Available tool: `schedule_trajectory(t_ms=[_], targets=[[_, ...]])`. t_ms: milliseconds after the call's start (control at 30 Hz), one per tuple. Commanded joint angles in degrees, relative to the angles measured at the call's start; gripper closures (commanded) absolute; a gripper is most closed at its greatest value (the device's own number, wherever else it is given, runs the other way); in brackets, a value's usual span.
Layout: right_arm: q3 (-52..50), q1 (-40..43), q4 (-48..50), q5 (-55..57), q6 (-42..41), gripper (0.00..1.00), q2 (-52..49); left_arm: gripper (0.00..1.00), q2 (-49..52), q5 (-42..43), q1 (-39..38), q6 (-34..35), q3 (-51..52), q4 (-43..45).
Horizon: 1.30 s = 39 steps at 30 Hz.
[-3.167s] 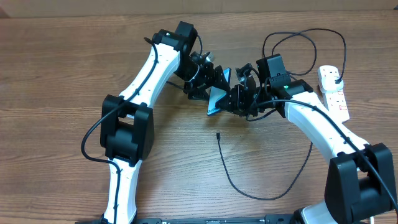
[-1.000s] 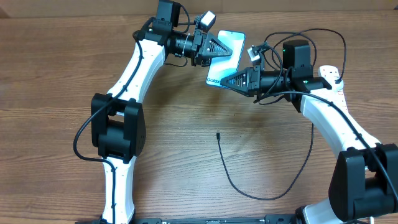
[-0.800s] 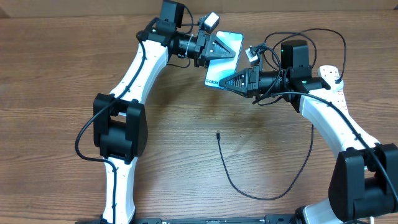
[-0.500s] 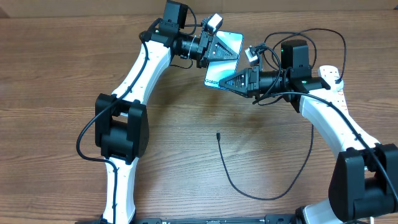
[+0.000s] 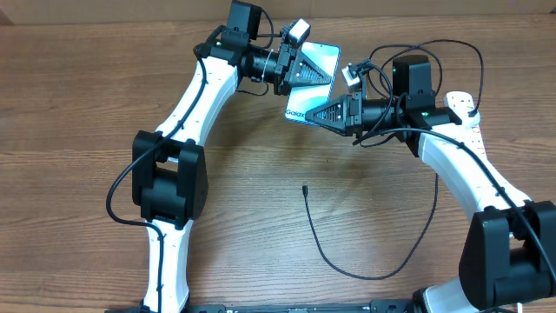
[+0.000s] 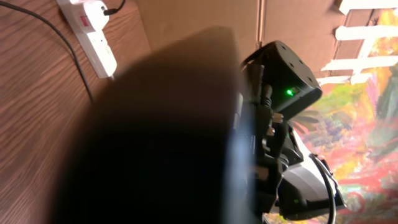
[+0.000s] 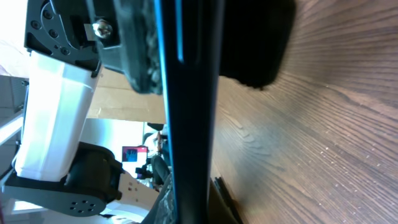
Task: Plug charger to phone and switch on socket
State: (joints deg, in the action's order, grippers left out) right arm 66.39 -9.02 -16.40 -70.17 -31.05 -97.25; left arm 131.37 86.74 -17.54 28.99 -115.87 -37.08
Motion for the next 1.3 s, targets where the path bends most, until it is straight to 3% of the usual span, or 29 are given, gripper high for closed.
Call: schedule_trajectory(t_ms=[0, 67, 133, 167, 267, 367, 433, 867, 1267], targets=[[0.74, -0.5, -0.61, 2.56, -0.02, 0.93, 0.15, 0.9, -1.44, 3.76, 0.0, 1.03, -1.29, 0.2], [0.74, -0.48, -0.61, 2.56, -0.02, 0.69, 0.15, 0.96, -1.44, 3.58, 0.04, 1.03, -1.29, 0.24], [0.74, -0.11, -0.61, 2.54, -0.02, 0.34, 0.15, 0.96, -1.42, 2.03, 0.13, 1.01, -1.29, 0.2], [0.74, 0.35, -0.61, 2.54, -0.04, 0.22, 0.15, 0.96, -1.42, 0.5, 0.26, 1.03, -1.29, 0.02], [0.74, 2.29, -1.7, 2.56, 0.0, 0.08, 0.15, 0.96, -1.42, -8.0, 0.63, 1.01, -1.29, -3.23], [0.74, 5.05, -6.71, 3.1, 4.52, 0.0, 0.15, 0.96, -1.42, -25.38, 1.14, 1.07, -1.29, -14.99], [0.74, 7.15, -13.81, 8.13, 9.62, 0.0, 0.15, 0.96, -1.42, -35.04, 1.36, 1.03, -1.29, -24.24], [0.76, 7.96, -40.54, 41.68, 12.92, 0.0, 0.15, 0.96, -1.42, -22.86, -1.31, 0.79, -1.29, -59.8], [0.76, 7.96, -51.52, 52.11, 12.96, 0.0, 0.15, 0.96, -1.53, -5.05, -7.43, 0.68, -1.25, -59.78]])
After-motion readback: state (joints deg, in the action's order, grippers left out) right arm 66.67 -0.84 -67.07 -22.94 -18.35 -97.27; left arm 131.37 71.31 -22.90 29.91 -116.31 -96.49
